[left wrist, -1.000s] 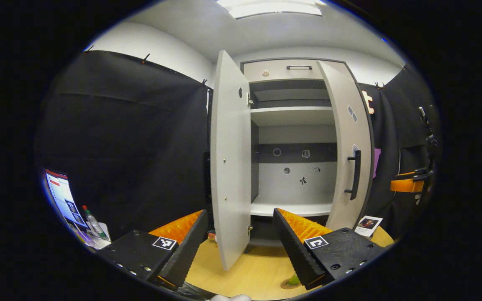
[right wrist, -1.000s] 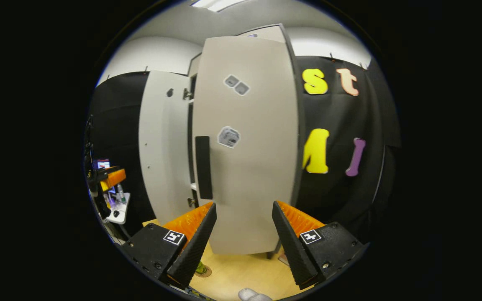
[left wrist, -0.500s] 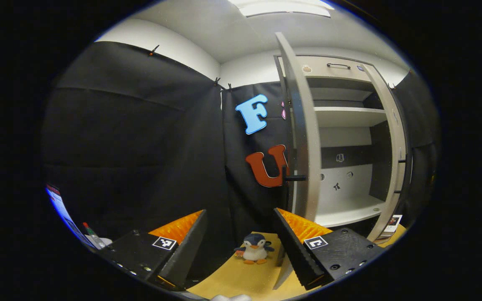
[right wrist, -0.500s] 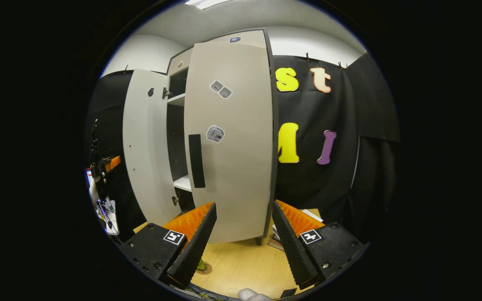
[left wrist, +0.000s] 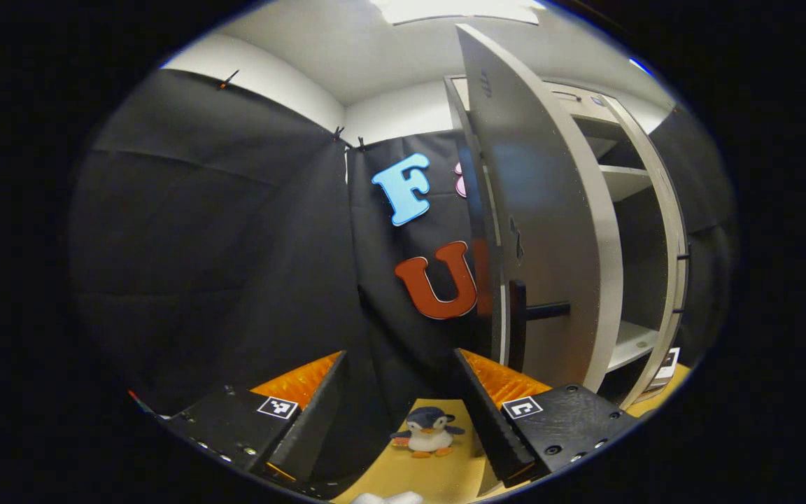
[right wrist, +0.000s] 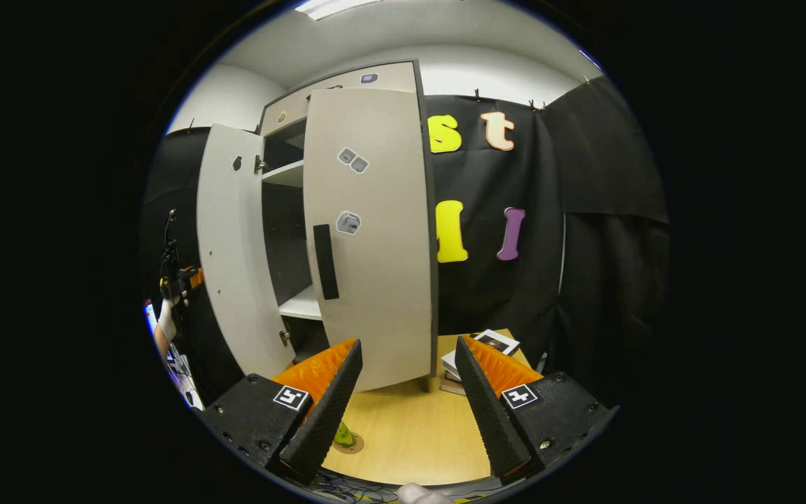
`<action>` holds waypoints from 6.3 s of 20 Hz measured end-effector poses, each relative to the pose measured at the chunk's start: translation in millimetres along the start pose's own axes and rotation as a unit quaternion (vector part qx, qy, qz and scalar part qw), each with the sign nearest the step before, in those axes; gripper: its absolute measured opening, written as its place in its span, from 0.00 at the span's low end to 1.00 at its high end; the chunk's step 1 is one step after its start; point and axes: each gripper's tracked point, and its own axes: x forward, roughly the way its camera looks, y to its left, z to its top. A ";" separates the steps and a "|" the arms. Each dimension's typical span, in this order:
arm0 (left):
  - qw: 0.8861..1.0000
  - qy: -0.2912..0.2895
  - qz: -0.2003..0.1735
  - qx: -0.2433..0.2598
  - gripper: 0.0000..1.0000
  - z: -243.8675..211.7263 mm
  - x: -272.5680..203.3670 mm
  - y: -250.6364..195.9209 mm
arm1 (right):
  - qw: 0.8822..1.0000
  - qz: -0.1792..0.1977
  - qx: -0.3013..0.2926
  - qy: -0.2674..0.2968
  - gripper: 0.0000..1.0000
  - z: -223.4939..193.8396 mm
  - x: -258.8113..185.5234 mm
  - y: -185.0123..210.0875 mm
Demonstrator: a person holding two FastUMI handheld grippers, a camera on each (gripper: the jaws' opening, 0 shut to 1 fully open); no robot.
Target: Grasp the bottle in the cabinet with the left hand and place it on the coaster, then close the right door with the right hand and the left door with the left hand.
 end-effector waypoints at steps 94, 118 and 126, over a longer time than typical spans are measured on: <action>0.990 0.059 -0.119 -0.046 0.96 -13.7 -154.6 -157.8 | 0.999 -0.019 -0.031 -0.034 0.82 2.1 9.6 42.1; 0.991 0.056 -0.115 -0.044 0.96 -9.1 -161.3 -159.7 | 0.999 -0.014 -0.022 -0.043 0.82 2.4 7.1 35.5; 0.990 0.059 -0.117 -0.045 0.96 -8.1 -163.9 -160.6 | 0.999 -0.014 -0.019 -0.041 0.82 -0.2 7.5 33.5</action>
